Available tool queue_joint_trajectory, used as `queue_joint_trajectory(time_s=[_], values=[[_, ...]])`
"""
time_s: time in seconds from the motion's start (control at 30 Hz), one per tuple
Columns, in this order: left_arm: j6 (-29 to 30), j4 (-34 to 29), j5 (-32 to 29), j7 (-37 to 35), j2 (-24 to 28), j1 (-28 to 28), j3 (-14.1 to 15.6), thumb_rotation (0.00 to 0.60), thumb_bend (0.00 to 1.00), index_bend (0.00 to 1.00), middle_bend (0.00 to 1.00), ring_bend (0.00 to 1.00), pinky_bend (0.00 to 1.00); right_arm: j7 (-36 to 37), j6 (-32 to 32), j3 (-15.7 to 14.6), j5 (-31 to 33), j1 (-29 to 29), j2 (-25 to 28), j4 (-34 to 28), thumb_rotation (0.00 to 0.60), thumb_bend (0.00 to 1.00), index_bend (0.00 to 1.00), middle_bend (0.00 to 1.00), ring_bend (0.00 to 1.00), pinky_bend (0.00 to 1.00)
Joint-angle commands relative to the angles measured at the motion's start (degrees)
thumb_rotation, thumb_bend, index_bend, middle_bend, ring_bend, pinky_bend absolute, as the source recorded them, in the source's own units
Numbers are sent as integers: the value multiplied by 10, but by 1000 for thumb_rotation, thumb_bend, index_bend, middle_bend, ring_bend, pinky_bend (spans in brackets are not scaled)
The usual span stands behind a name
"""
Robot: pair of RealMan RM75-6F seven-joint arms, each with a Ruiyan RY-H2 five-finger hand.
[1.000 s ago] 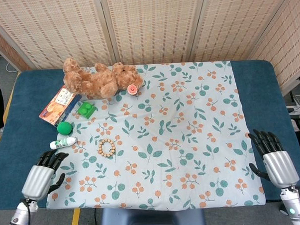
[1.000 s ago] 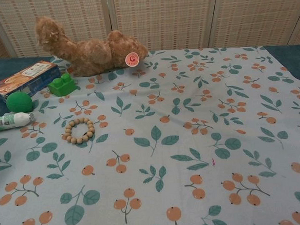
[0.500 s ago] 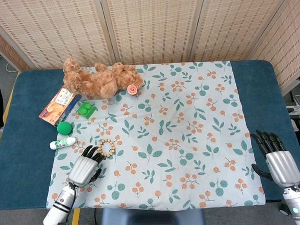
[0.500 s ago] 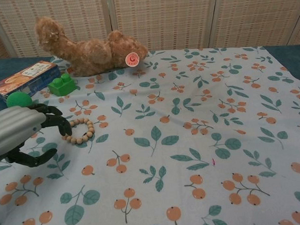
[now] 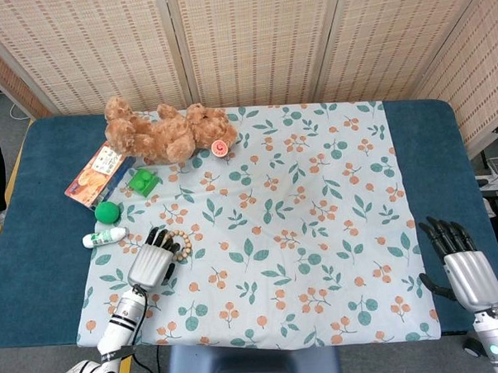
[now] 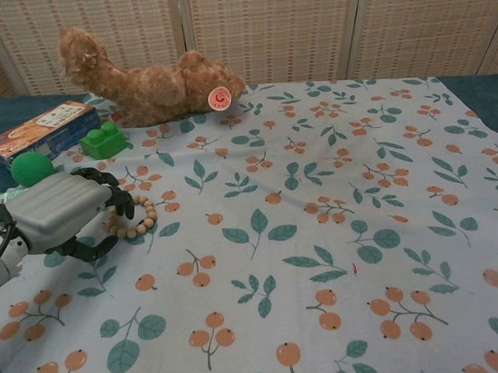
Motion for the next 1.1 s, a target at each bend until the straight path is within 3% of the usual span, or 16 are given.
queue_joint_trajectory(time_s=[0.03, 0.47, 0.57, 0.7, 0.87, 1.1], values=[[-1, 13, -7, 14, -10, -7, 2, 543, 458, 357, 318, 139, 127, 3, -2, -1, -1, 1, 1, -1, 600, 203, 0, 0, 0, 0], [-15, 17, -51, 96, -20, -27, 4, 442, 416, 390, 354, 144, 127, 9, -7, -4, -3, 2, 5, -5, 600, 203, 0, 0, 0, 0], [-17, 19, -62, 122, -21, -31, 7, 465, 417, 419, 374, 153, 127, 15, -9, -7, -7, 3, 7, -6, 600, 203, 0, 0, 0, 0], [-14, 24, -73, 155, -26, -36, 9, 592, 412, 487, 437, 187, 127, 17, -10, -8, -9, 3, 8, -6, 600, 202, 0, 0, 0, 0], [6, 38, -67, 168, -35, -39, 14, 600, 416, 582, 530, 246, 127, 19, -11, -9, -10, 4, 9, -6, 600, 203, 0, 0, 0, 0], [31, 54, -48, 152, -40, -41, 17, 600, 423, 602, 564, 281, 127, 20, -13, -11, -11, 4, 10, -7, 600, 203, 0, 0, 0, 0]])
